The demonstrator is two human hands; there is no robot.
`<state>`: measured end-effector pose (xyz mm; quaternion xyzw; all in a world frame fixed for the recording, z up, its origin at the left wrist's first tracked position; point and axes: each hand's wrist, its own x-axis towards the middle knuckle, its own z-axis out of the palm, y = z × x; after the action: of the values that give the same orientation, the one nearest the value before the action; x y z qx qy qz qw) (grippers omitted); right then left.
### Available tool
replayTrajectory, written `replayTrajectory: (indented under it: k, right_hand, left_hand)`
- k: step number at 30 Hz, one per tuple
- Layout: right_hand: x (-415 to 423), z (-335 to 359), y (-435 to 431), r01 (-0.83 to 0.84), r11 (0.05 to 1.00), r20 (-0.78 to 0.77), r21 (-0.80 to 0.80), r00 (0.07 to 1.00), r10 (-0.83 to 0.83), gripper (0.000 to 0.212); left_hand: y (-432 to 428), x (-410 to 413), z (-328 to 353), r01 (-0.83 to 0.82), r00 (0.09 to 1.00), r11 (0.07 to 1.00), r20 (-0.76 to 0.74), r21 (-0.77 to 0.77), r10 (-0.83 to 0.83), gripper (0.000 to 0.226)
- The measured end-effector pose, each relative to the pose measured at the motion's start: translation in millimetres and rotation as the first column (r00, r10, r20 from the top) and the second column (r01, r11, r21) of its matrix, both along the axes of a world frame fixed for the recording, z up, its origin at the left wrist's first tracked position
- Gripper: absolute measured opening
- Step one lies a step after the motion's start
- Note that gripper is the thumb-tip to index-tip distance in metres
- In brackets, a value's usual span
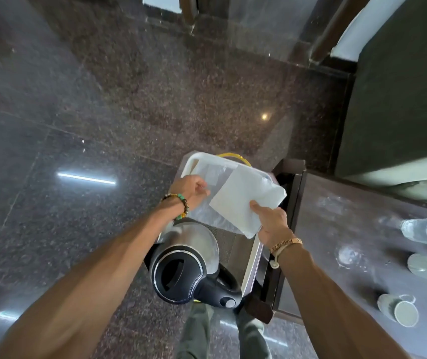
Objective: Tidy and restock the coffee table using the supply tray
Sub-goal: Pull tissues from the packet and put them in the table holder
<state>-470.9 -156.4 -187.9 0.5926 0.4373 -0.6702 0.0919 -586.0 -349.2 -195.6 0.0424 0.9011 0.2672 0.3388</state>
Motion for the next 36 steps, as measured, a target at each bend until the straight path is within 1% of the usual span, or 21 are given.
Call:
replayTrajectory:
  k: [1,2,3,4,6,7,8,11,14,15,17,20,21,23,26,27,31,34,36]
  right_hand:
    - [1.8,12.8,1.0,-0.017,1.0,-0.038,-0.019,0.999,0.017,0.026]
    - [3.3,29.9,1.4,-0.038,0.998,-0.088,-0.041,0.996,0.034,0.031]
    - [5.1,46.6,1.7,-0.069,0.996,-0.147,-0.064,0.987,0.059,0.034]
    - [7.8,64.2,2.4,-0.104,0.991,-0.213,-0.086,0.973,0.083,0.035]
    - [11.5,98.2,5.7,-0.187,0.977,-0.34,-0.101,0.929,0.143,0.038]
    - [13.0,113.3,8.3,-0.228,0.97,-0.389,-0.083,0.903,0.179,0.04]
    - [15.7,130.5,10.5,-0.257,0.965,-0.428,-0.041,0.877,0.216,0.04]
    - [25.3,176.9,19.7,-0.271,0.951,-0.47,0.147,0.827,0.308,0.032]
    - [47.7,223.1,31.1,-0.225,0.911,-0.433,0.346,0.823,0.368,0.02]
    - [57.1,236.3,35.4,-0.208,0.88,-0.399,0.427,0.83,0.389,0.018]
    - [76.2,258.1,41.9,-0.166,0.783,-0.311,0.599,0.853,0.419,0.02]
    - [113.0,288.0,50.3,-0.087,0.627,-0.213,0.774,0.897,0.387,0.027]
    - [123.9,294.4,52.7,-0.063,0.598,-0.201,0.799,0.909,0.365,0.028]
    - [153.2,306.5,57.9,0.03,0.587,-0.249,0.809,0.922,0.296,0.027]
    - [199.7,319.8,61.3,0.163,0.558,-0.33,0.813,0.92,0.213,0.028]
    - [218.7,323.1,60.2,0.201,0.544,-0.355,0.815,0.914,0.194,0.029]
    - [294.6,330.1,51.7,0.281,0.477,-0.379,0.833,0.917,0.121,0.02]
    - [350.3,334.7,50.4,0.33,0.411,-0.375,0.85,0.927,0.031,0.018]
    - [381.0,338.5,51.3,0.343,0.384,-0.361,0.857,0.932,-0.027,0.021]
  left_hand:
    - [3.9,1.5,11.2,-0.054,0.998,0.996,0.026,0.068,0.053,0.03]
    - [8.2,3.3,27.3,-0.124,0.99,0.981,0.083,0.152,0.113,0.038]
    - [13.2,5.7,44.9,-0.202,0.971,0.95,0.175,0.238,0.163,0.048]
    - [18.6,8.0,64.5,-0.263,0.945,0.914,0.276,0.308,0.178,0.056]
    - [29.9,11.2,99.3,-0.276,0.907,0.877,0.41,0.392,0.102,0.059]
    - [35.1,13.4,114.5,-0.271,0.899,0.866,0.432,0.421,0.071,0.058]
    - [39.4,16.3,131.7,-0.265,0.904,0.857,0.424,0.442,0.061,0.057]
    - [55.7,25.2,172.9,-0.239,0.948,0.855,0.302,0.46,0.103,0.053]
    - [73.4,42.3,215.6,-0.194,0.971,0.824,0.226,0.532,0.083,0.038]
    - [79.7,49.2,228.4,-0.176,0.978,0.814,0.195,0.553,0.079,0.035]
    - [91.9,63.2,251.9,-0.132,0.99,0.798,0.122,0.588,0.074,0.032]
    - [111.9,91.6,288.0,0.044,0.998,0.776,-0.054,0.629,-0.013,0.025]
    - [117.3,100.7,297.9,0.11,0.992,0.768,-0.123,0.631,-0.041,0.026]
    - [129.8,125.0,315.8,0.23,0.966,0.747,-0.24,0.624,-0.097,0.035]
    - [147.0,165.5,331.3,0.341,0.922,0.716,-0.363,0.609,-0.131,0.053]
    - [153.1,183.4,334.5,0.373,0.905,0.708,-0.402,0.599,-0.137,0.055]
    - [173.8,263.0,342.7,0.445,0.851,0.694,-0.51,0.566,-0.129,0.039]
    - [189.2,322.6,350.4,0.521,0.81,0.665,-0.555,0.536,-0.187,0.039]
    - [197.0,351.8,355.6,0.55,0.801,0.638,-0.557,0.539,-0.22,0.04]
